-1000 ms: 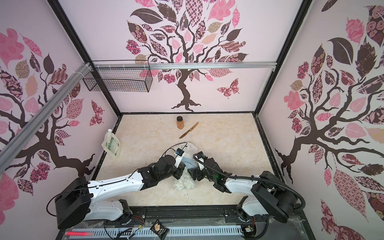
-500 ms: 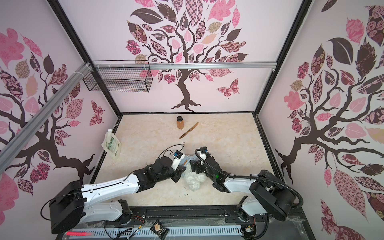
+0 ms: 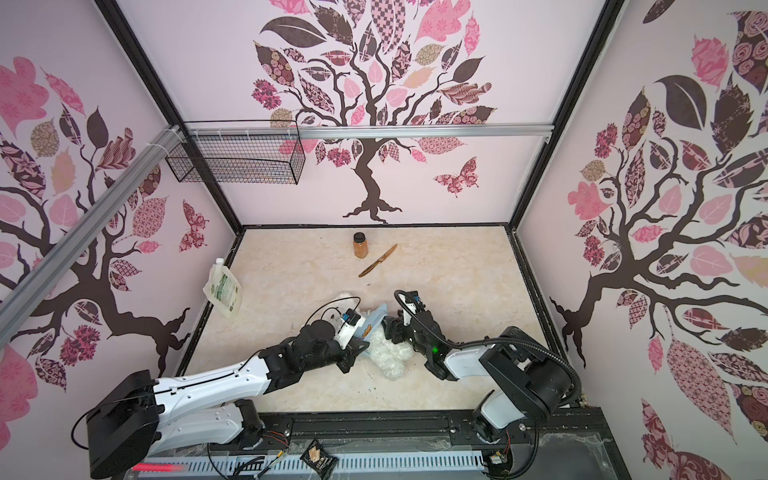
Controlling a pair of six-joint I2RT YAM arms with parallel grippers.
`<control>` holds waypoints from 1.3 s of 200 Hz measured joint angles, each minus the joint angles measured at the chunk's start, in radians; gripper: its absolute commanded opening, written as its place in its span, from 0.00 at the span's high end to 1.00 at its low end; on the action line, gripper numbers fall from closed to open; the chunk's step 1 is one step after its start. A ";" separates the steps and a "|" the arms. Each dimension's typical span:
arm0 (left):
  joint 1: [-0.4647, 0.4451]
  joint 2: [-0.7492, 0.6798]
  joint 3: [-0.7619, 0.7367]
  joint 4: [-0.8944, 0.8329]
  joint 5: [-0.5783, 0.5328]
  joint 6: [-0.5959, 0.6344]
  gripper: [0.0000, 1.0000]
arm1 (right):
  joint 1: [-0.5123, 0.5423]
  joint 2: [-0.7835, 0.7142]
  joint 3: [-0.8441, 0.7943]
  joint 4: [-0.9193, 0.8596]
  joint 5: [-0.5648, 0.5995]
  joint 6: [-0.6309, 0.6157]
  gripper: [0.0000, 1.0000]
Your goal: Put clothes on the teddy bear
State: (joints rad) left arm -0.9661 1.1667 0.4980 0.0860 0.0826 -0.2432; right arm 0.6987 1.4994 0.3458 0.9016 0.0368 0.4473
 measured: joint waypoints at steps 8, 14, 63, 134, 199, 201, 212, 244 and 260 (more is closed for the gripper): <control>-0.008 -0.003 -0.009 0.011 -0.009 0.014 1.00 | -0.003 -0.001 0.001 -0.001 -0.016 0.017 0.32; -0.017 -0.005 -0.014 0.014 -0.016 0.025 1.00 | -0.005 -0.002 0.002 -0.006 -0.028 0.030 0.33; -0.073 0.023 -0.022 0.048 -0.087 0.109 1.00 | -0.057 -0.011 0.010 -0.047 -0.132 0.163 0.43; -0.091 0.072 -0.022 0.134 -0.103 0.169 1.00 | -0.160 -0.024 0.014 -0.061 -0.306 0.345 0.46; -0.092 0.123 -0.021 0.182 -0.074 0.211 1.00 | -0.198 -0.010 0.024 -0.050 -0.412 0.483 0.55; -0.092 0.126 -0.021 0.183 -0.074 0.213 1.00 | -0.199 -0.007 0.024 -0.046 -0.414 0.488 0.55; -0.093 0.143 -0.021 0.193 -0.072 0.216 1.00 | -0.200 0.016 0.024 -0.029 -0.422 0.512 0.57; -0.095 0.181 -0.021 0.203 -0.066 0.222 1.00 | -0.214 0.091 0.024 0.029 -0.464 0.581 0.62; -0.096 0.188 -0.019 0.206 -0.066 0.226 1.00 | -0.224 0.105 0.024 0.051 -0.488 0.601 0.64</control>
State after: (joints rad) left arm -1.0618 1.3552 0.4786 0.2920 0.0170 -0.0174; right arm 0.4744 1.6047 0.3695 0.9524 -0.4515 1.0481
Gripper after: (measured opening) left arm 0.047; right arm 0.374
